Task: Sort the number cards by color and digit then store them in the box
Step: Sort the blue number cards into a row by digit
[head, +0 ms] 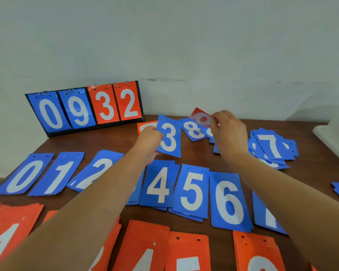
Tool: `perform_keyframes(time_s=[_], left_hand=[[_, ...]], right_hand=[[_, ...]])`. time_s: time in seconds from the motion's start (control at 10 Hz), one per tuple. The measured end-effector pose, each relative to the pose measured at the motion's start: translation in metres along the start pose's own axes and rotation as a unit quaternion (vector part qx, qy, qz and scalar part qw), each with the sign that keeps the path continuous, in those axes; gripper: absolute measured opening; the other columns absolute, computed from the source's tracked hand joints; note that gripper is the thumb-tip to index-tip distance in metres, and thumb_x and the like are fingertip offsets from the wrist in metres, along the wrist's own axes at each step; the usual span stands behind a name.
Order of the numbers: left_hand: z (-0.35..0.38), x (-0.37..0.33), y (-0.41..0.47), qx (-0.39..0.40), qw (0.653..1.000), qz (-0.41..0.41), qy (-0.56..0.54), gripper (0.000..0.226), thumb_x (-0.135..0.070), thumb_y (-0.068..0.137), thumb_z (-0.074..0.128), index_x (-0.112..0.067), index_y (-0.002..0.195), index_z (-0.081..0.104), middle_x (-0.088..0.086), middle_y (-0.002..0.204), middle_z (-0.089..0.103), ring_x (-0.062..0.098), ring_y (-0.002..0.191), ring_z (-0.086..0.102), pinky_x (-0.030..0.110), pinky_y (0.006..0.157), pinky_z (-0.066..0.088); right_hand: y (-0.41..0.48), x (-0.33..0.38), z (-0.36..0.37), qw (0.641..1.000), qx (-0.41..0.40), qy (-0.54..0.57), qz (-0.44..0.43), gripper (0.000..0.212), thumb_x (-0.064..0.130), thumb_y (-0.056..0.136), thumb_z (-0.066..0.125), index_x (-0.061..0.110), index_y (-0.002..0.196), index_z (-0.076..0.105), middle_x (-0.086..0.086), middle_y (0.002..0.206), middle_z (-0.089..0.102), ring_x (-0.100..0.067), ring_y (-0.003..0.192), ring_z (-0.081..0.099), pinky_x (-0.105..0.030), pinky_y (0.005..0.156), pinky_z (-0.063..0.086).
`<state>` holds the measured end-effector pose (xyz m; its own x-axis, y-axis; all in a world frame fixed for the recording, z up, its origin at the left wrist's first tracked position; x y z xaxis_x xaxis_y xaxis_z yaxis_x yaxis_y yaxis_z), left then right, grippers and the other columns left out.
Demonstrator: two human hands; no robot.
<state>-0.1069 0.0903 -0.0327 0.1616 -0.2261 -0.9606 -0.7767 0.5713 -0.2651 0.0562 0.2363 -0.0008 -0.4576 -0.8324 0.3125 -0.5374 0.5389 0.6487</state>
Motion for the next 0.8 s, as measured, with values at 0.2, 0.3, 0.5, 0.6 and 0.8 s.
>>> perform_keyframes(time_s=[0.2, 0.3, 0.5, 0.6, 0.8], left_hand=[[-0.003, -0.012, -0.084, 0.016, 0.989, -0.029, -0.143, 0.021, 0.000, 0.098, 0.046, -0.006, 0.113, 0.061, 0.019, 0.120, 0.066, 0.034, 0.101, 0.068, 0.050, 0.085, 0.057], [-0.007, -0.004, -0.113, 0.026, 0.983, -0.037, -0.179, 0.016, -0.018, 0.102, 0.052, -0.010, 0.112, 0.061, 0.012, 0.112, 0.071, 0.026, 0.091, 0.071, 0.048, 0.078, 0.059], [-0.035, 0.015, -0.157, 0.024, 0.992, 0.002, -0.122, 0.031, -0.003, 0.090, 0.067, -0.013, 0.118, 0.059, 0.005, 0.114, 0.071, 0.020, 0.097, 0.070, 0.040, 0.080, 0.060], [-0.057, 0.021, -0.173, 0.023, 0.992, 0.006, -0.126, 0.034, -0.006, 0.092, 0.065, -0.015, 0.125, 0.061, 0.003, 0.118, 0.071, 0.023, 0.107, 0.068, 0.043, 0.089, 0.057], [-0.094, 0.027, -0.198, 0.048, 0.996, 0.044, -0.058, 0.022, -0.018, 0.092, 0.068, -0.013, 0.114, 0.068, 0.008, 0.108, 0.076, 0.024, 0.094, 0.074, 0.044, 0.083, 0.061]], right_hand=[[-0.058, 0.045, -0.044, 0.985, 0.061, 0.163, -0.022, 0.017, 0.015, 0.096, 0.058, 0.009, 0.107, 0.070, -0.004, 0.103, 0.070, -0.017, 0.093, 0.063, -0.024, 0.084, 0.048], [-0.088, 0.062, -0.059, 0.979, 0.087, 0.178, -0.057, 0.018, 0.013, 0.094, 0.063, 0.010, 0.110, 0.070, -0.003, 0.108, 0.070, -0.015, 0.100, 0.065, -0.016, 0.089, 0.045], [-0.123, 0.101, -0.079, 0.963, 0.141, 0.208, -0.092, 0.023, 0.014, 0.094, 0.062, 0.012, 0.116, 0.067, 0.006, 0.125, 0.055, 0.000, 0.108, 0.054, -0.005, 0.096, 0.037], [-0.125, 0.115, -0.081, 0.914, 0.188, 0.323, 0.159, 0.027, 0.026, 0.095, 0.062, 0.016, 0.120, 0.061, 0.006, 0.121, 0.058, -0.003, 0.093, 0.061, -0.020, 0.090, 0.052], [-0.131, 0.158, -0.067, 0.687, 0.305, 0.562, 0.344, 0.017, 0.016, 0.094, 0.063, 0.004, 0.104, 0.070, -0.010, 0.097, 0.076, -0.025, 0.087, 0.073, -0.037, 0.072, 0.059]])
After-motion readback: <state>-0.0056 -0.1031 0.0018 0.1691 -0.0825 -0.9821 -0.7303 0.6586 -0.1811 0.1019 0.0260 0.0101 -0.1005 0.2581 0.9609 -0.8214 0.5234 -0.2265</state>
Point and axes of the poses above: each hand's wrist, its own y-axis towards the middle knuckle, its own z-axis out of the palm, x = y × z, the point moved 3 cm from there along y, towards the middle knuckle
